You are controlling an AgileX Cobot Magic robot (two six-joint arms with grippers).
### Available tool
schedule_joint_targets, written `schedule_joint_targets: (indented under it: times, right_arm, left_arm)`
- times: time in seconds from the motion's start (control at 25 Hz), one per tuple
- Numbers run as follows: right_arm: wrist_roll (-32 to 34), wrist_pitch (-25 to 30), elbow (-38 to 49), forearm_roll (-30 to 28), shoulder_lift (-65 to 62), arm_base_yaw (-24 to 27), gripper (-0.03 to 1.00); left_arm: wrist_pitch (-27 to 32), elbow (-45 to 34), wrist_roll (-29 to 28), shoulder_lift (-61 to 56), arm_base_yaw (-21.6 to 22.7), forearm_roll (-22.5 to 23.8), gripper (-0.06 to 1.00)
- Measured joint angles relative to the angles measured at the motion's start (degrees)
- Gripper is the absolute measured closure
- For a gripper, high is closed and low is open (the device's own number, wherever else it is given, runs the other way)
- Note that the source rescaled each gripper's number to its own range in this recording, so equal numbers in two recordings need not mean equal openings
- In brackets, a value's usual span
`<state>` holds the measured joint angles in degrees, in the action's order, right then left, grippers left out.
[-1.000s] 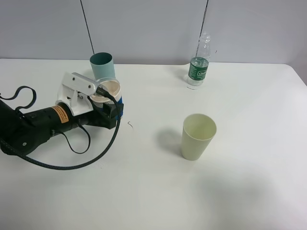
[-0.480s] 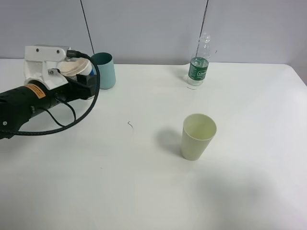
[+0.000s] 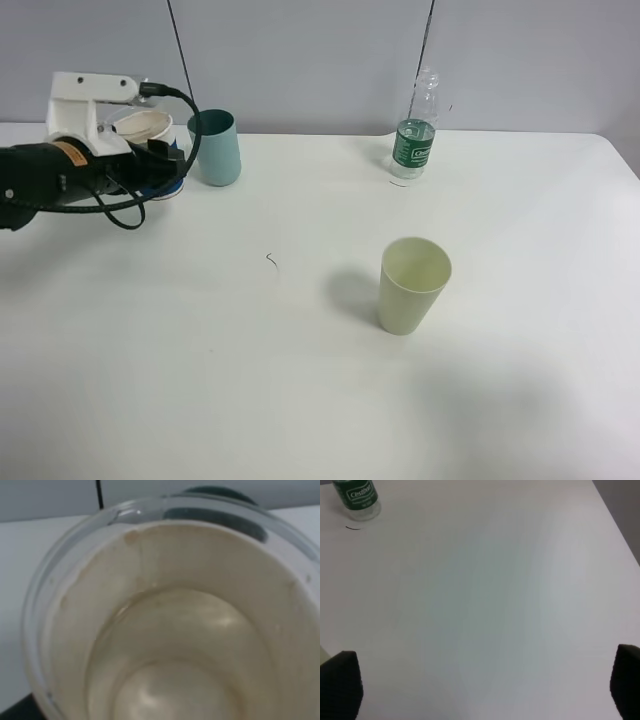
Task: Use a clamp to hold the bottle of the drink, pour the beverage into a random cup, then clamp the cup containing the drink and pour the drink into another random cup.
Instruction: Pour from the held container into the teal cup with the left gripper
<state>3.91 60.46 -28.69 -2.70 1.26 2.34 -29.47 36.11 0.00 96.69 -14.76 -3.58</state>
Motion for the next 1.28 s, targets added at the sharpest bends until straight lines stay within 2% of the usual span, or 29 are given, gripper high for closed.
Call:
schedule_joint_targets:
  times: [0.16,0.32,0.48,0.6,0.84,0.92,1.08,1.28]
  right_arm:
    - [0.00,0.00,0.00,0.00,0.00,0.00,-0.03]
    - [0.00,0.00,0.00,0.00,0.00,0.00,-0.03]
    - [0.00,0.00,0.00,0.00,0.00,0.00,-0.03]
    - [0.00,0.00,0.00,0.00,0.00,0.00,-0.03]
    - [0.00,0.00,0.00,0.00,0.00,0.00,-0.03]
    - [0.00,0.00,0.00,0.00,0.00,0.00,-0.03]
    - [0.00,0.00,0.00,0.00,0.00,0.00,-0.03]
    - [0.00,0.00,0.00,0.00,0.00,0.00,-0.03]
  left_arm:
    - [8.04,6.56,6.73,0.05,0.73,-1.11,0.93]
    - [12.72,11.30,13.45,0.05,2.74,-4.16,0.93]
    - [15.22,14.69,22.06,0.05,4.03,-9.95,0.93]
    - [15.57,16.40,31.01,0.08,4.36,-16.27,0.93]
    - [15.46,17.35,53.35,0.96,4.36,-29.96,0.93]
    - [15.26,17.40,58.81,1.62,4.36,-33.86,0.93]
    - [14.97,18.16,65.71,2.93,4.38,-39.27,0.93]
    - [14.81,21.30,70.25,4.63,4.38,-43.74,0.93]
